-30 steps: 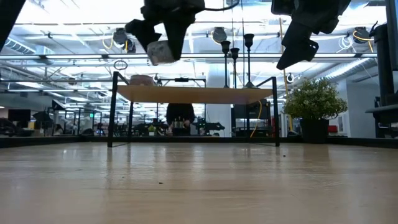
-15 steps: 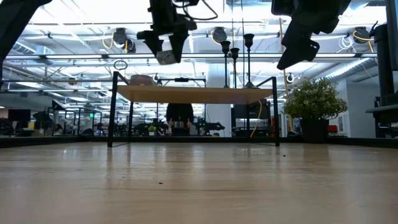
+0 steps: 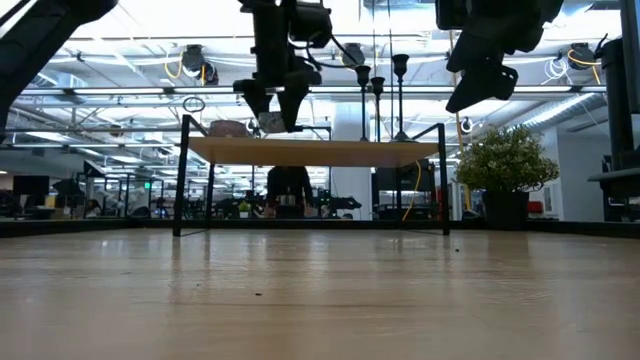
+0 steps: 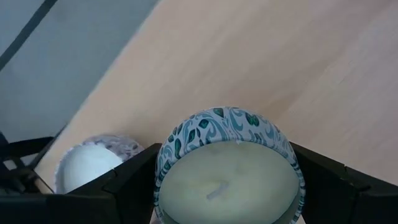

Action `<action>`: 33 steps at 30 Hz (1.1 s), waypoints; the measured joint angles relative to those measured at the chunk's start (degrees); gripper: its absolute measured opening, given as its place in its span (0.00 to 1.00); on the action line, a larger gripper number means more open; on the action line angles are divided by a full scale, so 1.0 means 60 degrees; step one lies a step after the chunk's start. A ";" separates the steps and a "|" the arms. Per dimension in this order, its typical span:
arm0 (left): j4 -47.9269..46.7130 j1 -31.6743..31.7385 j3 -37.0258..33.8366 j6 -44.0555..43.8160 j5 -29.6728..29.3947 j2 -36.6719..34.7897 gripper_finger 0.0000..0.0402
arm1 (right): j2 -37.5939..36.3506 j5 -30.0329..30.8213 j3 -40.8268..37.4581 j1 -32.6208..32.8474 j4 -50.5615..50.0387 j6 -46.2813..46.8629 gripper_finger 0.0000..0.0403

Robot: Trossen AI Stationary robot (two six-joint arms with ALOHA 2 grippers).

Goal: Pick & Place candle stick holders
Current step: Put the blue candle on the shelf

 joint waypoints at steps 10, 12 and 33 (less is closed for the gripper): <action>-0.0477 0.0000 -0.0004 0.0251 0.0003 0.0429 0.77 | 0.0002 -0.0007 0.0000 0.0000 0.0099 0.0210 0.73; -0.0466 0.0006 -0.0004 0.0285 -0.0051 0.0449 0.76 | 0.0002 -0.0007 0.0000 0.0000 0.0139 0.0210 0.73; -0.0781 0.0047 -0.0004 0.0488 -0.0578 0.0455 0.83 | 0.0002 -0.0043 0.0000 0.0000 0.0217 0.0461 0.73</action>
